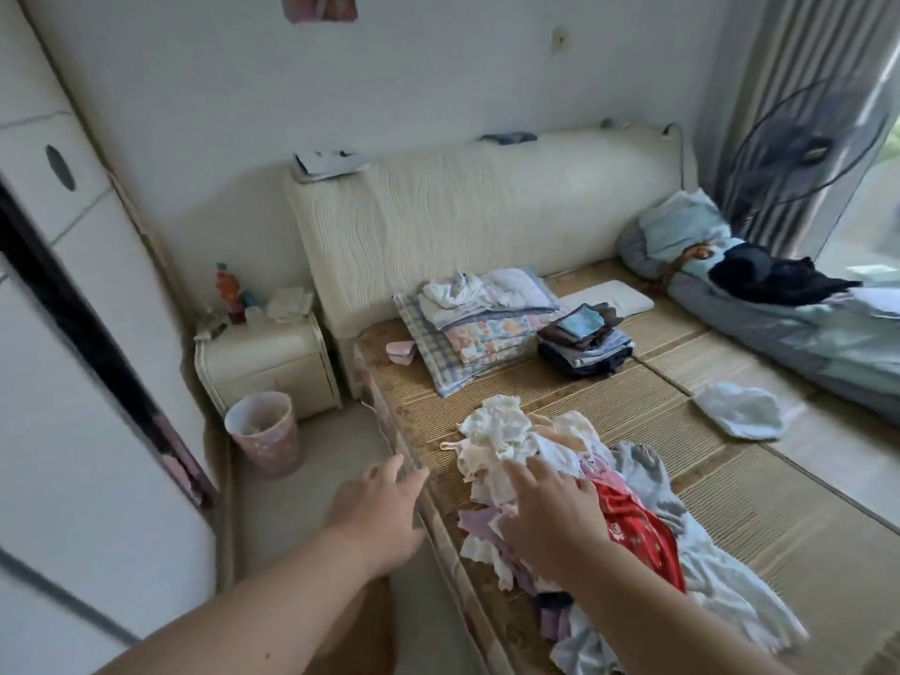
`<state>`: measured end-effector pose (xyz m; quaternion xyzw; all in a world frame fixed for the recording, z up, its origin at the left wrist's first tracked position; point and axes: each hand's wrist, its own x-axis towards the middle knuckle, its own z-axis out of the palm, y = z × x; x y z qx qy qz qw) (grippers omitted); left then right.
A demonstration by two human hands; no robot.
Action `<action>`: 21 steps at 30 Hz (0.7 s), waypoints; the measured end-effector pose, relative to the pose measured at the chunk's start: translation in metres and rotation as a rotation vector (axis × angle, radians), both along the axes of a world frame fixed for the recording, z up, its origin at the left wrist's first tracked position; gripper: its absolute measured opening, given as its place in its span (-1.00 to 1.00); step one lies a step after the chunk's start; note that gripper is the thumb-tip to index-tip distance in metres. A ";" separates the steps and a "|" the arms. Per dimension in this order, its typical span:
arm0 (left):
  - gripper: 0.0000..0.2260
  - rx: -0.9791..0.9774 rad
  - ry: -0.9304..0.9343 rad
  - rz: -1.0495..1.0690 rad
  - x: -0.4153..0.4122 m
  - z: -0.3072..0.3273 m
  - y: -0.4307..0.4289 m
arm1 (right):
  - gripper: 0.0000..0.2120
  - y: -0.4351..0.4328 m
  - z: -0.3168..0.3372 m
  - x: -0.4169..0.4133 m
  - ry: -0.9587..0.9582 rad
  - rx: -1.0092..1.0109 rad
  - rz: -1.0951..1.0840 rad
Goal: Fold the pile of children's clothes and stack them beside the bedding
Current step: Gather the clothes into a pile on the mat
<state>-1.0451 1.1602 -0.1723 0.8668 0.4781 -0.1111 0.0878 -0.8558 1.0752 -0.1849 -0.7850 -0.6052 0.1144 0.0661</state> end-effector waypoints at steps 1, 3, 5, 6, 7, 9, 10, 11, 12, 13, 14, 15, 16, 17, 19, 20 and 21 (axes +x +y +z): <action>-0.33 -0.004 -0.007 -0.014 0.004 -0.002 0.012 | -0.36 0.006 0.000 0.003 0.004 0.001 -0.027; -0.33 -0.023 -0.017 -0.060 0.019 -0.009 0.035 | -0.32 0.020 -0.001 0.015 -0.001 -0.013 -0.082; -0.35 -0.039 -0.006 -0.119 0.039 -0.016 0.056 | -0.34 0.033 -0.004 0.034 -0.020 -0.021 -0.129; -0.34 -0.050 -0.004 -0.143 0.049 -0.018 0.065 | -0.35 0.040 -0.006 0.042 -0.026 -0.021 -0.153; -0.34 -0.063 -0.004 -0.166 0.062 -0.020 0.077 | -0.37 0.048 -0.008 0.052 -0.023 -0.019 -0.183; -0.34 -0.079 -0.001 -0.203 0.087 -0.025 0.101 | -0.38 0.068 -0.015 0.070 -0.006 -0.031 -0.220; -0.35 -0.083 -0.003 -0.223 0.100 -0.028 0.113 | -0.38 0.079 -0.019 0.079 0.001 -0.043 -0.223; -0.36 -0.084 -0.005 -0.238 0.111 -0.029 0.123 | -0.37 0.090 -0.022 0.086 0.006 -0.057 -0.220; -0.37 -0.086 -0.008 -0.248 0.123 -0.030 0.136 | -0.36 0.104 -0.025 0.097 0.011 -0.066 -0.219; -0.38 -0.088 -0.005 -0.254 0.134 -0.030 0.149 | -0.37 0.117 -0.027 0.107 0.009 -0.075 -0.221; -0.39 -0.093 0.002 -0.258 0.144 -0.030 0.161 | -0.37 0.130 -0.027 0.116 0.001 -0.082 -0.218; -0.40 -0.099 0.006 -0.260 0.154 -0.029 0.172 | -0.37 0.143 -0.027 0.124 -0.009 -0.084 -0.211; -0.40 -0.101 0.002 -0.261 0.161 -0.028 0.181 | -0.37 0.152 -0.028 0.131 -0.016 -0.076 -0.205; -0.40 -0.099 -0.003 -0.265 0.170 -0.027 0.191 | -0.38 0.163 -0.029 0.138 -0.018 -0.068 -0.202; -0.39 -0.099 -0.001 -0.282 0.185 -0.025 0.207 | -0.38 0.179 -0.029 0.152 -0.007 -0.073 -0.215; -0.38 -0.099 0.003 -0.293 0.192 -0.024 0.214 | -0.38 0.185 -0.029 0.158 -0.002 -0.078 -0.225; -0.38 -0.099 0.008 -0.306 0.198 -0.023 0.219 | -0.38 0.189 -0.028 0.163 0.002 -0.080 -0.237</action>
